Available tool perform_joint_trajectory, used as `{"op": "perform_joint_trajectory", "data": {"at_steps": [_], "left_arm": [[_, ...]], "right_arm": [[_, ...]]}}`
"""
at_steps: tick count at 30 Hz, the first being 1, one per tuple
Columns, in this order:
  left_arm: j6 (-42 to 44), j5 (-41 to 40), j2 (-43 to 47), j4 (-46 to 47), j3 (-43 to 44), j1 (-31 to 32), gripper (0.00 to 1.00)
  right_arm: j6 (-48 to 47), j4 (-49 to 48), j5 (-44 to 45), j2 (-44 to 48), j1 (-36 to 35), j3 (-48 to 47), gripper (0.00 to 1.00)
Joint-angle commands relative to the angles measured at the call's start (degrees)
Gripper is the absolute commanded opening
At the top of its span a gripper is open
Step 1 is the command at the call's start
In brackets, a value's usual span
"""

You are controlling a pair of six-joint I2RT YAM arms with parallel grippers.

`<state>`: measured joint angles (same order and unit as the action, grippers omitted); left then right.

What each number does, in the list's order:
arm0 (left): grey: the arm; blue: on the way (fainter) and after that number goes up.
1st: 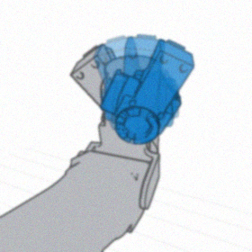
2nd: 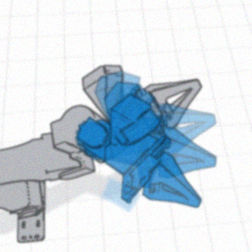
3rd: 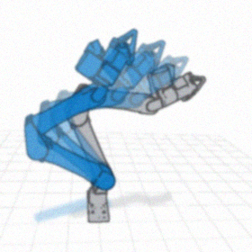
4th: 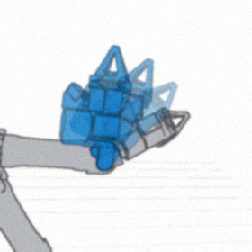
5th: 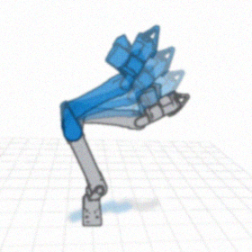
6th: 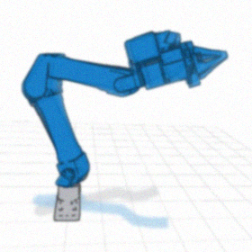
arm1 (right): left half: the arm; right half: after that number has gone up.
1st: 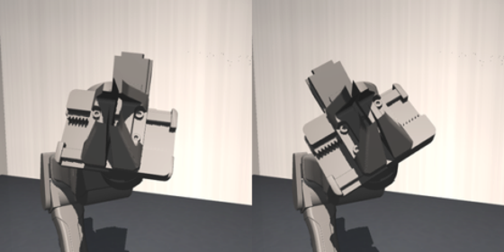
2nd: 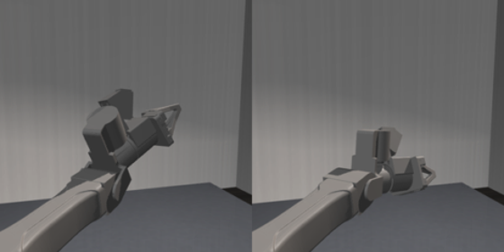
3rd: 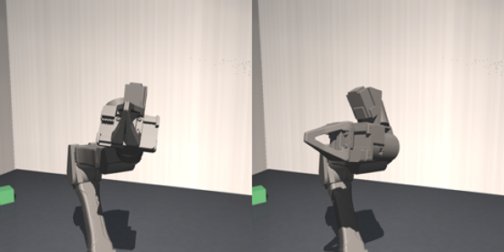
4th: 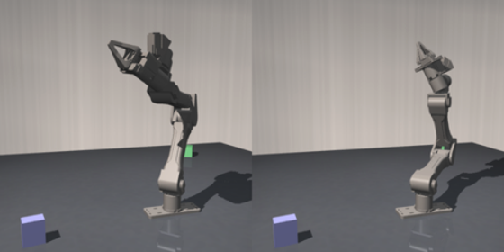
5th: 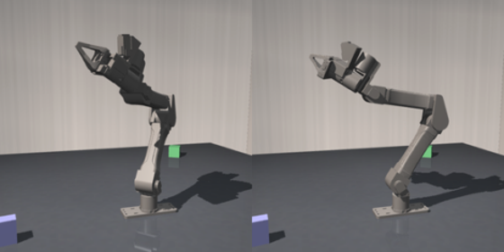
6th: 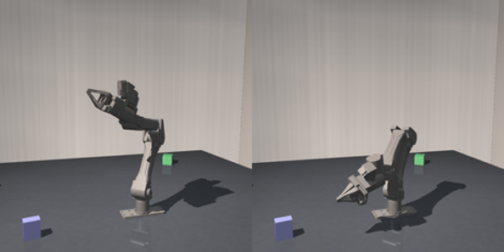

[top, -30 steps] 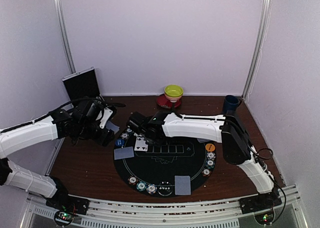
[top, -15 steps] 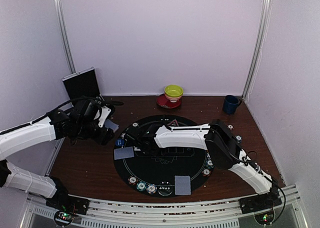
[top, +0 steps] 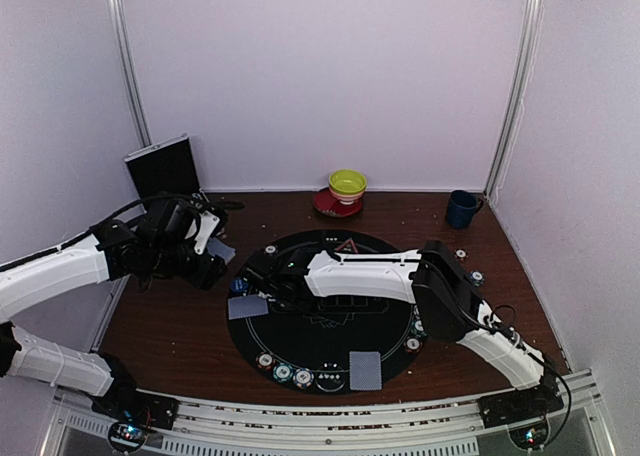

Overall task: Distribute texas hold em gaming equipment
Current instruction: Flop the poker card in the community card area.

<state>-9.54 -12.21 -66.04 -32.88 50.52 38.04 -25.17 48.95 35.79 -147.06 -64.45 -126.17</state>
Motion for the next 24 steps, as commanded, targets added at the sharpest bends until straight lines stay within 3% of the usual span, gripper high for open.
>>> {"op": "perform_joint_trajectory", "data": {"at_steps": [1, 12, 24], "left_arm": [[-0.34, 0.31, 1.15, 2.90, -0.43, -0.58, 0.62], [-0.36, 0.35, 1.27, 2.90, -0.37, -0.66, 0.63], [-0.49, 0.50, 1.70, 2.91, -0.43, -0.60, 0.62]], "right_arm": [[0.91, 2.59, -2.63, 0.14, -0.76, -0.29, 0.34], [0.88, 3.32, -4.99, 4.46, -2.70, 2.77, 0.51], [1.39, 3.43, -1.96, 7.90, -3.79, 6.43, 0.59]]}}
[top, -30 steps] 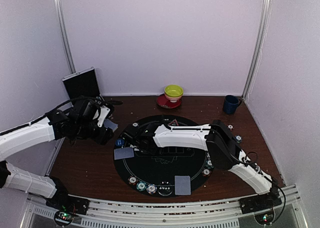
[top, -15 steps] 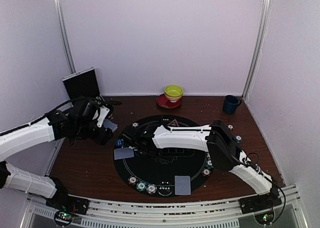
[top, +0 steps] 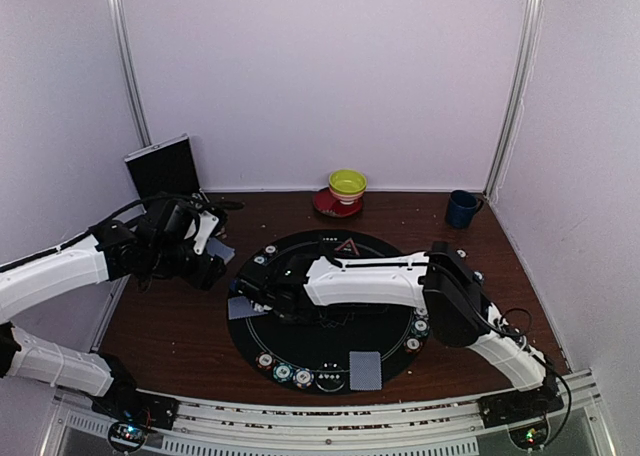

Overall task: Distribute texas hold em gaming equipment
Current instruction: Flop the poker card in the community card area.

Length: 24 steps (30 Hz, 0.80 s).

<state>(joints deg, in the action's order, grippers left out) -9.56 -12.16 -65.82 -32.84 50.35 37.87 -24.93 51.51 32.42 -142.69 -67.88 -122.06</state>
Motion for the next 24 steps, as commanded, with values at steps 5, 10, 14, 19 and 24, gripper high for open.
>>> {"op": "perform_joint_trajectory", "data": {"at_steps": [5, 10, 14, 19, 24], "left_arm": [[-0.58, 0.58, 1.71, 2.87, -0.33, -0.47, 0.63], [-0.55, 0.73, 1.98, 2.85, -0.44, -0.43, 0.63], [-0.64, 0.84, 2.09, 2.82, -0.44, -0.47, 0.62], [-0.63, 0.98, 2.10, 2.85, -0.43, -0.43, 0.62], [-0.56, 1.10, 2.18, 2.94, -0.43, -0.43, 0.62]], "right_arm": [[0.67, -0.83, 2.36, 4.35, -0.16, 5.24, 0.61], [0.41, -2.98, 3.57, 3.74, 0.82, 8.29, 0.61], [0.58, -2.96, 3.90, 3.51, 1.49, 8.79, 0.61], [0.54, -3.34, 4.27, 3.93, 2.17, 9.97, 0.61], [0.75, -3.36, 4.45, 4.16, 2.90, 10.72, 0.61]]}}
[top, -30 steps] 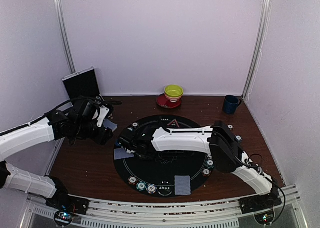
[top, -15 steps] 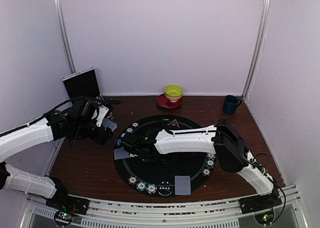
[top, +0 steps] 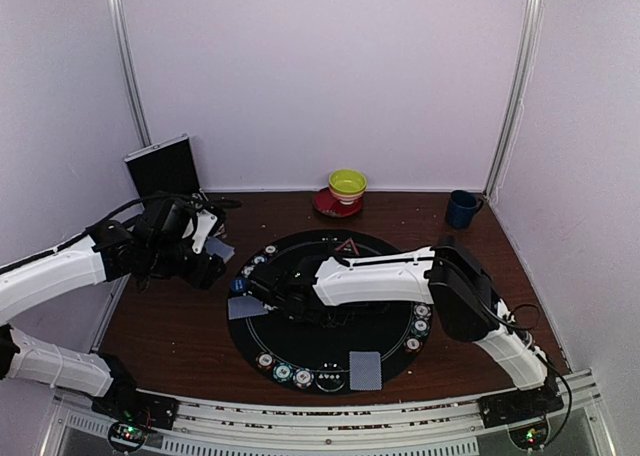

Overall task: Distribute texas hold em gaming equipment
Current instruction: Flop the poker card in the community card area, then pick up the poker card from the face-down deck piles.

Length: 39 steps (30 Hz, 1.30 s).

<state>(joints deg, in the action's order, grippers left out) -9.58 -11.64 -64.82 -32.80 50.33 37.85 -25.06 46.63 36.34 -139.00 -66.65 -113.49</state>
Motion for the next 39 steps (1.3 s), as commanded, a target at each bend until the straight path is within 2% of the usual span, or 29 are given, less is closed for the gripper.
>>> {"op": "perform_joint_trajectory", "data": {"at_steps": [1, 17, 23, 26, 33, 36, 39], "left_arm": [[-0.52, 0.61, 1.18, 2.91, -0.43, -0.47, 0.62], [-0.36, 0.98, 0.92, 2.87, -0.37, -0.42, 0.62], [0.17, 1.98, 0.54, 2.91, 0.00, -0.43, 0.62], [0.51, 2.97, 0.10, 2.91, 0.29, -0.43, 0.62], [2.38, 8.56, -1.29, 3.98, 0.86, -0.03, 0.62], [3.08, 9.45, -1.97, 4.38, 1.82, 1.51, 0.62], [3.76, 9.39, -3.30, 4.35, 3.46, 4.87, 0.62]], "right_arm": [[0.89, 1.49, 0.49, 0.56, 1.71, 2.28, 0.61], [1.41, 2.02, 1.19, 2.48, 2.92, 3.41, 0.62], [3.14, 4.54, -3.09, 7.68, 2.93, 2.61, 0.79], [5.05, 6.31, -9.89, 11.16, 4.18, 1.40, 0.86], [12.40, 10.51, -28.36, 15.44, 11.70, -6.53, 0.91], [16.08, 10.23, -38.85, 17.00, 16.57, -8.13, 0.92], [19.83, 8.61, -53.13, 18.68, 21.19, -8.20, 0.92]]}}
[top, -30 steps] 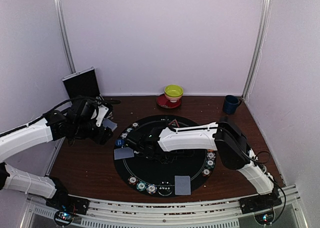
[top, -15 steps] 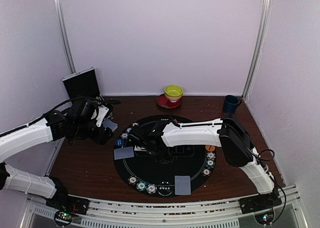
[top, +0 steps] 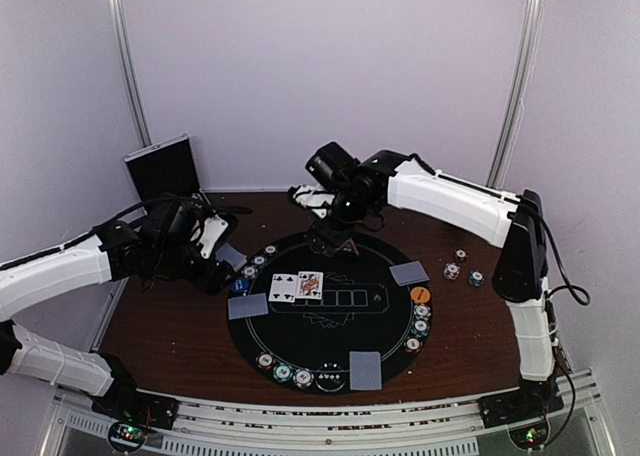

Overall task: Distribute texas hold em gaming equipment
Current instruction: Pick up the poker card from the face-down deck piles.

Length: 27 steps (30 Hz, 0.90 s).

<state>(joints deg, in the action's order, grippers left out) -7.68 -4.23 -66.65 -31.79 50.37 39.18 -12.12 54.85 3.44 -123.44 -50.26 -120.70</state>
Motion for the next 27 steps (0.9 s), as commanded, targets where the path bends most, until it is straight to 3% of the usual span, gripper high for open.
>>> {"op": "perform_joint_trajectory", "data": {"at_steps": [1, 7, 14, 21, 27], "left_arm": [[2.08, 1.61, -2.01, 3.37, 4.14, 4.99, 0.63], [4.31, 0.18, -6.92, 3.61, 9.00, 12.78, 0.63], [6.08, 2.07, -10.43, 5.67, 12.21, 15.86, 0.63], [6.77, 2.90, -11.69, 6.33, 12.85, 16.36, 0.63], [7.26, 3.95, -11.97, 6.96, 12.82, 16.67, 0.63]], "right_arm": [[7.94, -0.36, -24.38, 3.69, 6.03, -0.49, 0.93], [13.17, -7.74, -46.33, 6.95, 10.09, 8.26, 0.93], [19.43, -19.37, -65.09, 9.75, 11.75, 20.73, 0.92], [25.09, -27.39, -70.92, 11.67, 11.93, 25.42, 0.88], [35.43, -39.01, -73.35, 12.30, 11.65, 30.56, 0.87]]}}
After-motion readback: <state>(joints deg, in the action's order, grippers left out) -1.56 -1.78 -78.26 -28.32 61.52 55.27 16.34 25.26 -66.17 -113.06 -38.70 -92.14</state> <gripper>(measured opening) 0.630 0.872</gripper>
